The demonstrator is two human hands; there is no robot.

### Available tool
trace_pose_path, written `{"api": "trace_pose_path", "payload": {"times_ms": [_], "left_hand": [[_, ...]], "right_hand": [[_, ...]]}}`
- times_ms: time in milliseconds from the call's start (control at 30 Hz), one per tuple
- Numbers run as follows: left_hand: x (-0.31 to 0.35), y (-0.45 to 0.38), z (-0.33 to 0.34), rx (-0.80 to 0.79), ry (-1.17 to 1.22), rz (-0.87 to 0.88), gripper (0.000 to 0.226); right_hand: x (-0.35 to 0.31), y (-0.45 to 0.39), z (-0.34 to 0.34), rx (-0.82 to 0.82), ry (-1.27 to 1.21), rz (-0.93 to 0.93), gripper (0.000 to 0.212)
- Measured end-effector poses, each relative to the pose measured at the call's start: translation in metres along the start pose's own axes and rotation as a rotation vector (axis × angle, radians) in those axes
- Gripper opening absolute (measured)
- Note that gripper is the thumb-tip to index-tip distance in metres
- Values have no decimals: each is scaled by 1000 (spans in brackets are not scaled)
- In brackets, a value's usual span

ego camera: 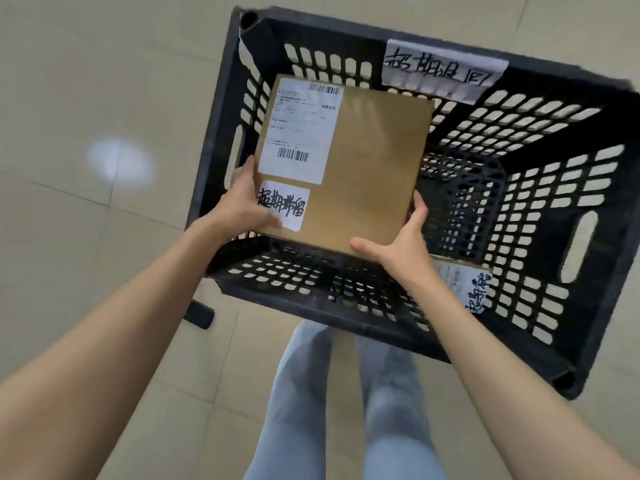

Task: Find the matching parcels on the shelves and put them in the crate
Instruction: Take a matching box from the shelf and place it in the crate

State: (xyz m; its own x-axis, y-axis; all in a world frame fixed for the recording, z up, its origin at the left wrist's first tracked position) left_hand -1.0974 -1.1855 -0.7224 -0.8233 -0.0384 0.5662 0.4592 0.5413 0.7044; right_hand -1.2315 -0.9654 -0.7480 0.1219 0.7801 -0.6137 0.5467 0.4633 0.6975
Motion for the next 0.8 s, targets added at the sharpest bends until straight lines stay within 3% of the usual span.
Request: {"api": "trace_pose_path", "payload": {"times_ms": [100, 367, 500, 800], "left_hand": [[-4, -11, 6, 1, -52, 59, 94], [-2, -7, 9, 59, -167, 173, 92], [11, 16, 3, 141, -250, 183, 103], [45, 141, -56, 358, -19, 194, 110]], "right_hand": [[6, -18, 7, -16, 25, 44, 118], [6, -21, 11, 5, 90, 62, 120], [-26, -5, 3, 53, 228, 68, 127], [-150, 79, -12, -50, 388, -287, 120]]}}
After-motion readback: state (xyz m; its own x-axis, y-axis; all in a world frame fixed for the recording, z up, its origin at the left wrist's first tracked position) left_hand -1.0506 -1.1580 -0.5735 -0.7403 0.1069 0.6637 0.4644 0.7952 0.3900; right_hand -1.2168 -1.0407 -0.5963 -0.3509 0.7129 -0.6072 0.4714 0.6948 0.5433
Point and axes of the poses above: each hand's wrist, its own y-axis away from the middle knuckle, its own z-axis out of the palm, x = y × z, the point moved 3 cm from there along -y, towards the middle knuckle, and after that the axes turned 8 degrees about y, right-handed, at the moved point
